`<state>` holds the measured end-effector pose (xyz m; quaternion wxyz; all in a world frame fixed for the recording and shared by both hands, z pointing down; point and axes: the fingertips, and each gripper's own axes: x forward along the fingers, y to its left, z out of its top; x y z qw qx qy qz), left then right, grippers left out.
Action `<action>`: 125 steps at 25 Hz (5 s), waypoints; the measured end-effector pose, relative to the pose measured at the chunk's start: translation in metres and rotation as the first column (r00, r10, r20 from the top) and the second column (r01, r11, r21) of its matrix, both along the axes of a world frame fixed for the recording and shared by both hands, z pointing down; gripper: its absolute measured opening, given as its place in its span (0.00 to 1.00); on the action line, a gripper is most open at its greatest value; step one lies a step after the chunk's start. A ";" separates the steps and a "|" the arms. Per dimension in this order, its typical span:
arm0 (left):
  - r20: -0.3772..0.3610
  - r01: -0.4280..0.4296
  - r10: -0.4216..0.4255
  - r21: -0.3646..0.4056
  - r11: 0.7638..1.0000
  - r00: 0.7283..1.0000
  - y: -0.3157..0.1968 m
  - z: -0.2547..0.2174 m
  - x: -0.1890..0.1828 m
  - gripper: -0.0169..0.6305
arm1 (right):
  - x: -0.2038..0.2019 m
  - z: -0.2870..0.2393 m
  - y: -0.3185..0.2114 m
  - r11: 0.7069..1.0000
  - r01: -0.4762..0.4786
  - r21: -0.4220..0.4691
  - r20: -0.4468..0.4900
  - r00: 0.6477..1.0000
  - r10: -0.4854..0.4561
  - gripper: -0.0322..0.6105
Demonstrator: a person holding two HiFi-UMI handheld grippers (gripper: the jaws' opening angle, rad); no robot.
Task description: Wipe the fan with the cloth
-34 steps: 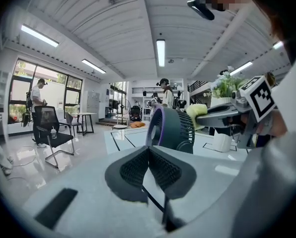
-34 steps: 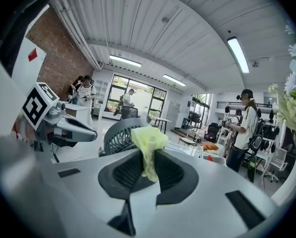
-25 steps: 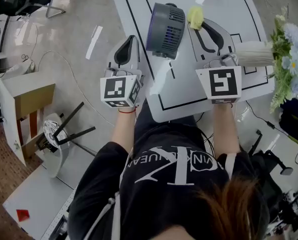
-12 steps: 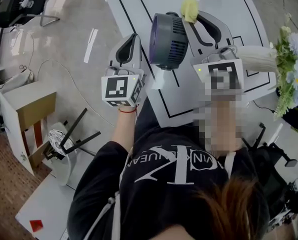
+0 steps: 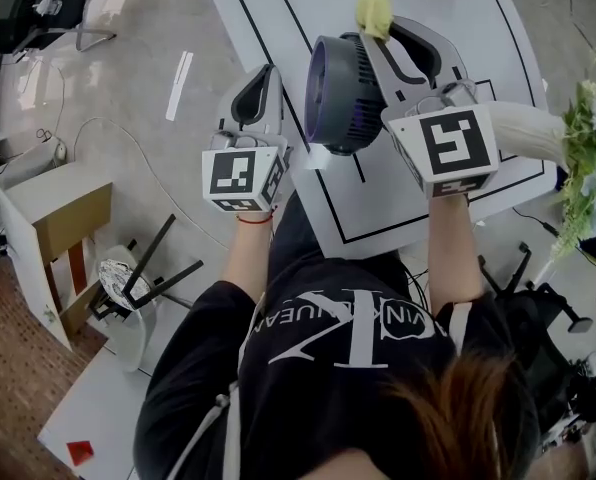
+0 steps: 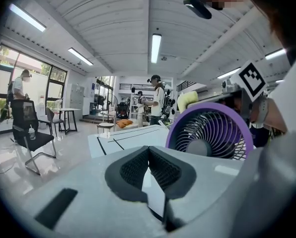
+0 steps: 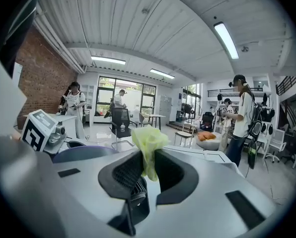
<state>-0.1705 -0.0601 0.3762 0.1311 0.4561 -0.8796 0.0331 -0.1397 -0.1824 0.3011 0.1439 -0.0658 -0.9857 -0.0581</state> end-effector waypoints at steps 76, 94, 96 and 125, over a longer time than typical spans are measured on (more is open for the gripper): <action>0.010 0.150 -0.151 0.044 0.988 0.988 0.049 -0.009 0.115 0.04 | 0.122 -0.004 0.086 0.952 0.234 0.196 -0.016 0.972 -0.235 0.15; 0.005 0.177 -0.178 0.043 0.983 0.984 0.067 -0.005 0.130 0.04 | 0.139 0.019 0.104 0.941 0.244 0.234 -0.020 0.969 -0.246 0.15; 0.004 0.181 -0.181 0.043 0.983 0.983 0.069 -0.004 0.130 0.04 | 0.140 0.020 0.105 0.940 0.246 0.234 -0.019 0.968 -0.249 0.15; -0.006 0.167 -0.167 0.055 0.984 0.986 0.059 -0.006 0.104 0.04 | 0.121 0.000 0.105 0.945 0.266 0.190 0.012 0.962 -0.273 0.15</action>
